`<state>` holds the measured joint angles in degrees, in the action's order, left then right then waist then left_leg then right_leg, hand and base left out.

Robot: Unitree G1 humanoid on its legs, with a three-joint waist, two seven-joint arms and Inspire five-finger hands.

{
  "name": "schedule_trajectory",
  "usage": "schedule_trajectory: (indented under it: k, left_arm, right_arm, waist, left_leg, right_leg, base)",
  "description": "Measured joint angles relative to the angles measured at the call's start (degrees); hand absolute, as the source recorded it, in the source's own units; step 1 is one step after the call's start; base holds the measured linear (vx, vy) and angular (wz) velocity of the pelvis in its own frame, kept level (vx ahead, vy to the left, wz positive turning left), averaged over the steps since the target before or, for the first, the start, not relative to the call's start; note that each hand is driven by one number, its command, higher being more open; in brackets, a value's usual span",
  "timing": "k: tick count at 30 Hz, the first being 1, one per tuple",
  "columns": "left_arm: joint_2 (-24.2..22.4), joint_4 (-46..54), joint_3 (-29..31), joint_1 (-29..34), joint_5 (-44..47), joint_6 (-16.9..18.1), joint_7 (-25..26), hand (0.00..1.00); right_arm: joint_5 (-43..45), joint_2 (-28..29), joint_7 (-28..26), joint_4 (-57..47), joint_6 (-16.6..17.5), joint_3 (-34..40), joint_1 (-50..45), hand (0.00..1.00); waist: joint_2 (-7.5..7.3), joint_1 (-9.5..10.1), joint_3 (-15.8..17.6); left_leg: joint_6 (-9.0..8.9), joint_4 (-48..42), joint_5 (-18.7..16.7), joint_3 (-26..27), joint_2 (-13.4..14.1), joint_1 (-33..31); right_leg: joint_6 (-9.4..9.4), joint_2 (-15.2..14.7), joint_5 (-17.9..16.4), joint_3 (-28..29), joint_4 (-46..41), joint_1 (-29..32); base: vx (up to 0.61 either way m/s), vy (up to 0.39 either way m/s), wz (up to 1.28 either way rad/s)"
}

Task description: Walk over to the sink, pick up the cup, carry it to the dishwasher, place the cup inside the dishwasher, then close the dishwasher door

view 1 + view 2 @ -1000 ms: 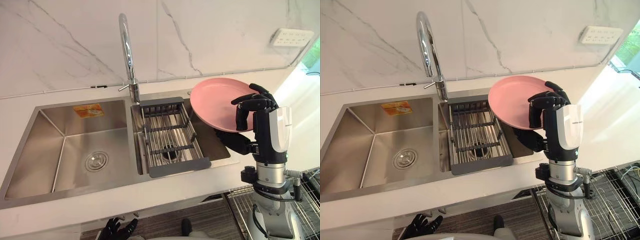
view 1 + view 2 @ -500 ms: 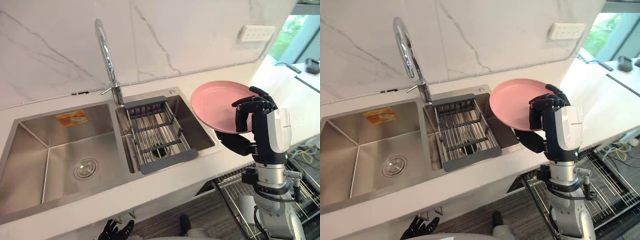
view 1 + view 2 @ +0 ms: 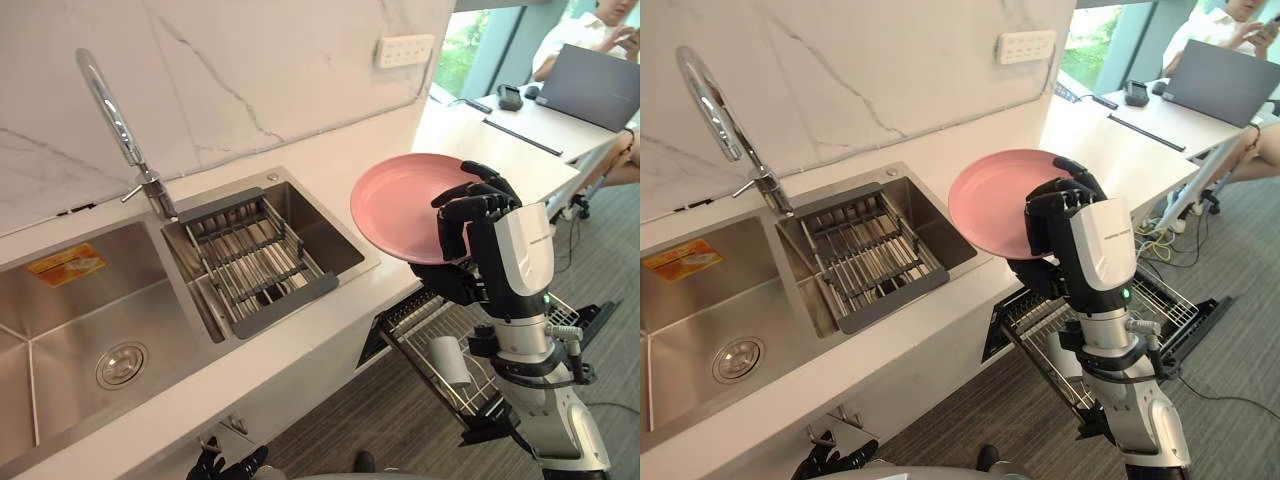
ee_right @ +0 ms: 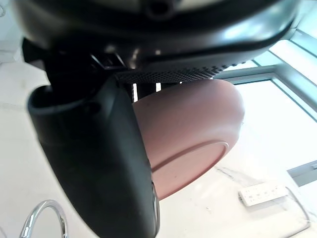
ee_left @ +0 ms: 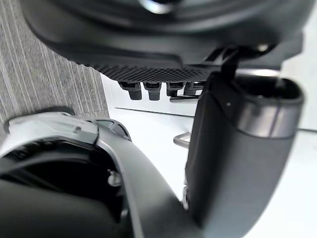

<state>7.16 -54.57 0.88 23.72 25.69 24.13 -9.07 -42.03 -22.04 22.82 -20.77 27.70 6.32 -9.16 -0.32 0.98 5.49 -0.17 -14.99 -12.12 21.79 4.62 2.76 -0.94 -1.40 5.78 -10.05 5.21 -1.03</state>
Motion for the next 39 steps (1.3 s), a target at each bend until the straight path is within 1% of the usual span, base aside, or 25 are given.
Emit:
schedule_trajectory:
  k: [2, 3, 6, 12, 16, 18, 19, 20, 22, 23, 25, 27, 28, 29, 30, 31, 33, 34, 35, 36, 37, 38, 39]
  left_arm:
    - [-0.22, -0.21, 0.07, 0.55, 0.02, 0.48, 0.02, 1.0]
    - [-0.22, -0.41, 0.2, 0.62, 0.02, 0.47, 0.02, 1.0]
    - [-0.4, -1.17, 0.48, 0.62, -0.02, 0.54, -0.04, 1.0]
    - [-0.28, -2.17, 1.05, 0.1, -1.16, 0.43, -0.2, 1.0]
    - [-0.35, -2.11, 1.04, 0.43, -1.2, 0.43, -0.43, 1.0]
    - [-0.29, -2.02, 1.04, 0.46, -1.22, 0.4, -1.03, 1.0]
    - [-0.26, -2.01, 1.03, 0.46, -1.22, 0.35, -1.19, 1.0]
    - [-0.05, -1.96, 1.03, 0.47, -1.21, 0.19, -1.52, 1.0]
    - [0.81, -1.9, 1.02, 0.6, -1.2, -0.14, -2.15, 1.0]
    - [1.34, -1.8, 0.96, 0.62, -1.21, -0.25, -2.36, 1.0]
    - [1.57, -0.62, 0.92, 0.85, -1.21, -0.4, -2.39, 1.0]
    - [1.9, 1.17, 0.91, 0.38, -1.19, -0.46, -2.38, 1.0]
    - [2.32, 1.9, 0.86, -0.15, -1.19, -0.49, -2.38, 1.0]
    - [2.57, 2.57, 0.68, -0.45, -1.19, -0.51, -2.38, 1.0]
    - [2.7, 3.12, 0.48, -0.65, -1.19, -0.46, -2.38, 1.0]
    - [2.72, 3.3, 0.25, -0.98, -1.17, -0.34, -2.37, 1.0]
    - [2.69, 4.39, 0.16, -1.39, -1.1, -0.29, -2.36, 1.0]
    - [2.73, 4.99, -0.04, -1.52, -1.08, -0.31, -2.36, 1.0]
    - [2.73, 5.26, -0.09, -1.67, -1.08, -0.29, -2.36, 1.0]
    - [2.71, 5.87, -0.13, -1.87, -1.06, -0.21, -2.36, 1.0]
    - [2.73, 6.26, -0.12, -1.84, -1.04, -0.19, -2.36, 1.0]
    - [2.77, 7.19, -0.12, -1.95, -1.03, -0.09, -2.36, 1.0]
    - [2.76, 8.04, -0.13, -2.1, -0.95, 0.08, -2.36, 1.0]
  right_arm:
    - [-0.03, 0.96, -0.22, 0.01, 0.07, 0.35, -0.75, 0.0]
    - [-0.06, 1.84, -0.5, 0.01, 0.06, 0.49, -1.03, 0.0]
    - [-0.1, 2.34, -0.52, 0.01, 0.11, 0.56, -1.4, 0.0]
    - [-0.72, 3.65, -0.52, 2.02, -1.32, 1.62, -2.85, 0.0]
    - [-0.92, 3.63, -0.4, 5.81, -3.86, 3.6, -2.85, 0.0]
    - [-0.97, 3.61, 0.11, 7.48, -5.17, 4.25, -2.85, 0.0]
    - [-0.98, 3.6, 0.36, 8.05, -5.41, 4.47, -2.85, 0.0]
    - [-0.97, 3.52, 1.15, 9.38, -6.2, 4.67, -2.7, 0.0]
    - [-1.23, 3.38, 1.97, 11.64, -7.29, 4.66, -2.41, 0.0]
    - [-1.67, 2.98, 2.66, 12.84, -7.8, 4.66, -1.93, 0.0]
    - [-2.18, 2.3, 3.82, 13.53, -8.8, 4.65, -1.1, 0.0]
    - [-2.16, 1.68, 5.85, 13.6, -9.72, 4.75, 0.62, 0.0]
    - [-2.15, 1.52, 7.04, 13.78, -10.5, 4.87, 1.59, 0.0]
    - [-2.15, 1.43, 7.72, 14.21, -11.0, 4.91, 2.46, 0.0]
    - [-2.14, 1.32, 8.41, 15.03, -11.42, 4.93, 3.24, 0.0]
    - [-2.13, 1.21, 8.98, 16.12, -12.29, 4.95, 4.01, 0.0]
    - [-2.11, 0.89, 9.71, 17.2, -13.31, 5.41, 4.5, 0.0]
    - [-2.09, 0.64, 10.21, 18.16, -13.87, 5.88, 4.66, 0.0]
    - [-2.05, 0.48, 10.3, 18.53, -14.19, 6.16, 4.87, 0.0]
    - [-2.02, 0.32, 10.56, 19.37, -14.45, 6.89, 5.52, 0.0]
    - [-1.97, 0.19, 10.9, 20.06, -14.68, 6.99, 5.98, 0.0]
    - [-1.87, -0.35, 11.27, 21.03, -15.27, 7.32, 7.05, 0.0]
    - [-1.69, -1.0, 11.71, 22.03, -15.61, 7.36, 8.23, 0.0]
  waist:
    - [-0.02, -0.22, 0.09]
    - [-0.04, -0.26, 0.1]
    - [-0.04, -0.31, 0.16]
    - [0.02, -1.01, 0.38]
    - [0.53, -0.98, 0.32]
    - [1.32, -1.03, 0.4]
    - [1.27, -1.03, 0.52]
    - [1.73, -1.02, 0.58]
    - [1.72, -0.89, 0.89]
    - [2.06, -0.81, 1.27]
    - [2.15, -0.53, 1.81]
    - [2.27, -0.66, 3.81]
    - [2.57, -0.69, 4.93]
    - [2.09, -0.75, 6.03]
    - [2.51, -0.82, 6.36]
    - [2.06, -0.82, 7.18]
    - [2.74, -0.88, 8.16]
    - [2.29, -0.86, 8.69]
    - [2.81, -0.87, 8.88]
    - [2.89, -0.86, 9.8]
    - [2.62, -0.94, 10.08]
    - [3.07, -0.97, 10.83]
    - [3.02, -0.98, 12.08]
  left_leg:
    - [0.45, 1.4, 0.27, -2.58, -1.51, 0.47]
    - [0.64, 2.17, 0.38, -2.16, -1.94, 1.11]
    - [0.39, 3.92, 0.24, -0.77, -2.6, 2.56]
    - [0.35, 5.7, 0.24, -0.67, -3.74, 3.24]
    - [0.34, 5.62, 0.25, -0.68, -3.67, 2.73]
    - [0.35, 5.13, 0.25, -0.57, -3.58, 1.34]
    - [0.37, 4.97, 0.24, -0.54, -3.53, 1.0]
    - [0.4, 4.33, 0.21, -0.53, -3.37, 0.53]
    - [0.66, 3.1, 0.06, -0.6, -2.92, -0.23]
    - [0.59, 1.97, -0.62, -0.59, -2.45, -0.73]
    - [0.89, -0.59, -1.52, -0.94, -1.94, -2.88]
    - [1.22, -3.22, -2.36, -0.84, -1.37, -5.43]
    - [1.29, -4.31, -2.62, -0.86, -1.01, -6.54]
    - [1.24, -5.11, -3.15, -0.89, -0.73, -7.34]
    - [1.08, -5.75, -3.67, -0.98, -0.64, -8.17]
    - [1.2, -6.33, -4.01, -1.16, -0.39, -8.87]
    - [1.32, -6.95, -4.14, -1.54, -0.35, -9.48]
    - [1.31, -7.47, -4.15, -1.79, -0.37, -10.46]
    - [1.3, -7.67, -4.14, -1.85, -0.39, -10.71]
    - [1.33, -8.3, -4.15, -1.92, -0.34, -11.29]
    - [1.37, -8.64, -4.18, -1.94, -0.31, -11.91]
    - [1.48, -9.34, -4.28, -1.95, -0.19, -12.79]
    - [1.59, -10.18, -4.56, -1.97, -0.08, -13.55]
  right_leg:
    - [-0.15, -0.29, 0.8, 1.52, 0.0, 0.58]
    - [-0.35, -0.51, 1.26, 2.38, 0.01, 0.81]
    - [-0.62, -0.72, 1.89, 3.75, 0.01, 0.48]
    - [-0.65, -0.66, 2.09, 5.59, 0.0, 1.12]
    - [-0.69, -0.28, 2.28, 6.15, -0.03, 1.89]
    - [-0.73, -0.04, 2.42, 6.76, -0.27, 3.36]
    - [-0.74, 0.02, 2.45, 6.84, -0.28, 3.7]
    - [-0.76, 0.17, 2.73, 6.98, -0.32, 4.04]
    - [-0.91, 0.52, 3.18, 7.17, -0.36, 4.39]
    - [-0.86, 0.89, 3.11, 7.51, -0.78, 4.77]
    - [-0.37, 1.19, 2.77, 8.33, -2.37, 7.01]
    - [0.18, 1.48, 2.06, 8.5, -4.13, 9.49]
    - [0.18, 1.49, 1.74, 8.4, -4.95, 10.66]
    - [0.29, 1.54, 1.52, 8.26, -5.74, 11.52]
    - [0.51, 1.64, 1.25, 7.93, -6.54, 12.31]
    - [0.8, 1.58, 0.94, 7.39, -7.41, 13.03]
    - [1.13, 1.23, 0.55, 6.44, -8.85, 13.81]
    - [1.38, 1.07, 0.27, 6.21, -10.16, 15.09]
    - [1.49, 0.98, 0.13, 6.14, -10.79, 15.56]
    - [1.37, 0.89, -0.37, 6.07, -11.97, 16.41]
    - [1.34, 0.84, -0.63, 6.05, -12.62, 17.28]
    - [1.32, 0.77, -1.1, 6.02, -13.85, 18.31]
    - [1.41, 0.71, -1.55, 5.98, -15.04, 19.39]
  base:
    - [-0.03, 0.07, -0.5]
    - [-0.07, 0.105, -0.36]
    - [-0.07, 0.068, -0.27]
    - [-0.04, 0.028, -0.12]
    - [0.02, 0.014, -0.07]
    - [0.04, 0.014, -0.14]
    - [0.06, 0.012, -0.1]
    - [0.04, 0.005, -0.07]
    - [0.03, 0.0, -0.09]
    - [-0.01, 0.004, -0.18]
    - [-0.02, 0.014, -0.25]
    - [-0.09, -0.017, -0.17]
    - [-0.13, -0.039, -0.05]
    - [-0.13, -0.044, 0.01]
    - [-0.11, -0.05, 0.02]
    - [-0.09, -0.042, 0.02]
    - [-0.05, -0.016, 0.08]
    - [-0.05, -0.002, 0.11]
    - [-0.03, 0.001, 0.07]
    - [0.0, 0.0, 0.0]
    - [0.0, 0.0, 0.0]
    - [-0.04, -0.009, 0.01]
    - [-0.03, -0.009, 0.0]
